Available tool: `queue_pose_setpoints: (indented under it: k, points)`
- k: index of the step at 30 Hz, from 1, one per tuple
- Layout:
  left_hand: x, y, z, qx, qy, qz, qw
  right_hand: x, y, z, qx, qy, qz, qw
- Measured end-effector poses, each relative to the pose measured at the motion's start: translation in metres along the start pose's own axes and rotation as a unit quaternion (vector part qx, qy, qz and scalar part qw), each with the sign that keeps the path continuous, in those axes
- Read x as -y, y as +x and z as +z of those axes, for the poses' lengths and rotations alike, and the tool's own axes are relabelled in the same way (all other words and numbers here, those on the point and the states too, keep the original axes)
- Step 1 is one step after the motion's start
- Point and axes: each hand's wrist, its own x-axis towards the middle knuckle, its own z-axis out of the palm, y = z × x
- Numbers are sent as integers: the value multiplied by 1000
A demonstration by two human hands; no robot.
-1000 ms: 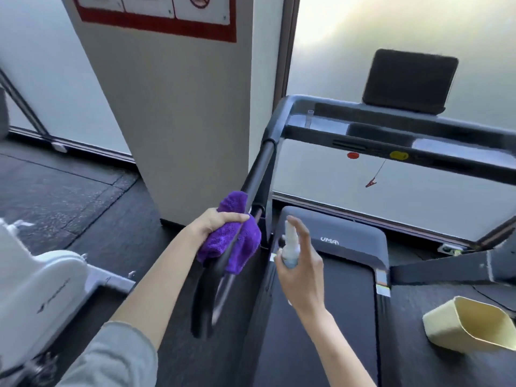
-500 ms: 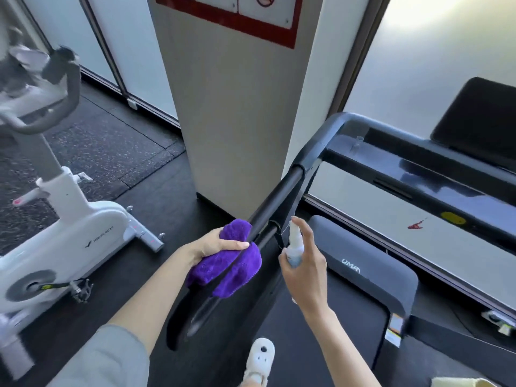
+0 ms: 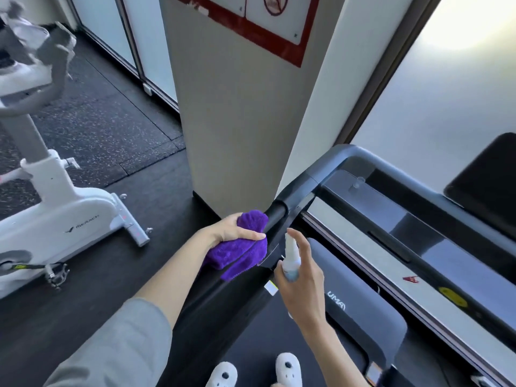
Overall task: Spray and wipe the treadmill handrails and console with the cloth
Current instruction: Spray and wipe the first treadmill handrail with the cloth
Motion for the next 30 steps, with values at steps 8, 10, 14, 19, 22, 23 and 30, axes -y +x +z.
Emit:
queue_pose_setpoints:
  k: [8, 10, 14, 19, 22, 23, 30]
  points:
    - [-43, 35, 30, -94, 111, -8, 989, -42, 62, -50, 56, -6, -63, 996]
    - [-40, 27, 32, -143, 162, -32, 976, -50, 76, -61, 83, -1, -71, 994]
    - [-33, 17, 40, -215, 247, -39, 944, -52, 92, -68, 121, 12, -93, 988]
    - [-15, -11, 45, -293, 367, -40, 882, -45, 96, -55, 149, 12, -112, 982]
    - [6, -39, 59, -384, 431, -9, 816, -39, 96, -41, 170, 4, -120, 978]
    - [15, -49, 64, -412, 450, 2, 793, -36, 94, -37, 175, 6, -121, 977]
    - [48, -99, 59, -462, 471, -11, 751, -42, 89, -33, 164, 25, -99, 981]
